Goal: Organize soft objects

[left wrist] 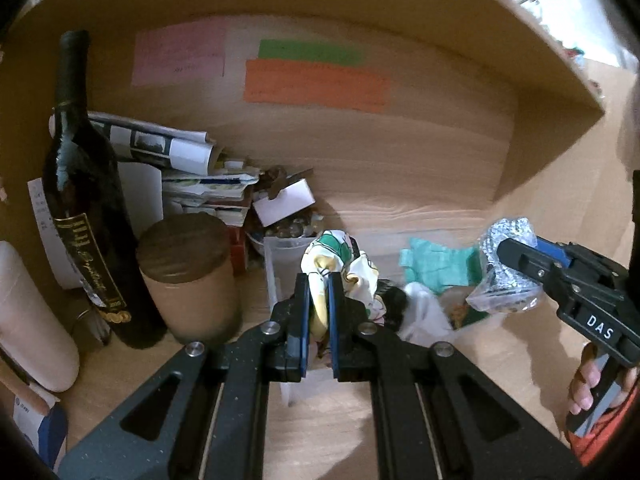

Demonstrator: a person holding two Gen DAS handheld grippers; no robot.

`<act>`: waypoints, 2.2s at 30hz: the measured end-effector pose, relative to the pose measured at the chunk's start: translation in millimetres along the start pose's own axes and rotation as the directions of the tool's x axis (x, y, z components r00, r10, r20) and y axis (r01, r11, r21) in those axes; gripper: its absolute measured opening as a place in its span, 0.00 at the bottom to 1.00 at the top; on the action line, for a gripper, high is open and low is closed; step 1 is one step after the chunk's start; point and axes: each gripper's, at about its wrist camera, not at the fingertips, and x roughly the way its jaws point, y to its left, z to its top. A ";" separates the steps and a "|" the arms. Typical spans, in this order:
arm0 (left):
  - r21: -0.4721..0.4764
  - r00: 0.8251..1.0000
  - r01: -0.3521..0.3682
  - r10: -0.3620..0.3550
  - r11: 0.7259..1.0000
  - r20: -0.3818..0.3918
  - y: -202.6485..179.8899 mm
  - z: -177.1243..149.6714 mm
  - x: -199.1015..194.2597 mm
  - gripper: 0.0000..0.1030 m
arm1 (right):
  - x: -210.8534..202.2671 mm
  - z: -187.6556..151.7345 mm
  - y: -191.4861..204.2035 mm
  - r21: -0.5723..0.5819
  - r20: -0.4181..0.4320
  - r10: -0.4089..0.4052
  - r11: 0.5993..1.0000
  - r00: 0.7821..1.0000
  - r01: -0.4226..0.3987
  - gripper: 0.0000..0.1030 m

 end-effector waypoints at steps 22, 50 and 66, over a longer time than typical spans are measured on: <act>0.026 0.988 -0.028 0.031 0.999 -0.150 -1.6 -20.5 47.4 0.13 | 90.6 -29.3 20.7 -0.095 -0.216 -0.065 0.994 0.974 0.045 0.56; 0.093 0.991 -0.001 -0.011 0.996 0.133 -34.7 -18.2 -85.1 0.67 | -56.4 -6.5 21.1 -0.028 0.096 -0.020 0.999 0.995 0.023 0.82; 0.076 0.977 -0.001 -0.015 0.997 0.211 -41.5 -32.3 -111.0 0.99 | -88.2 -27.8 23.3 0.017 0.157 -0.077 0.997 0.985 0.076 1.00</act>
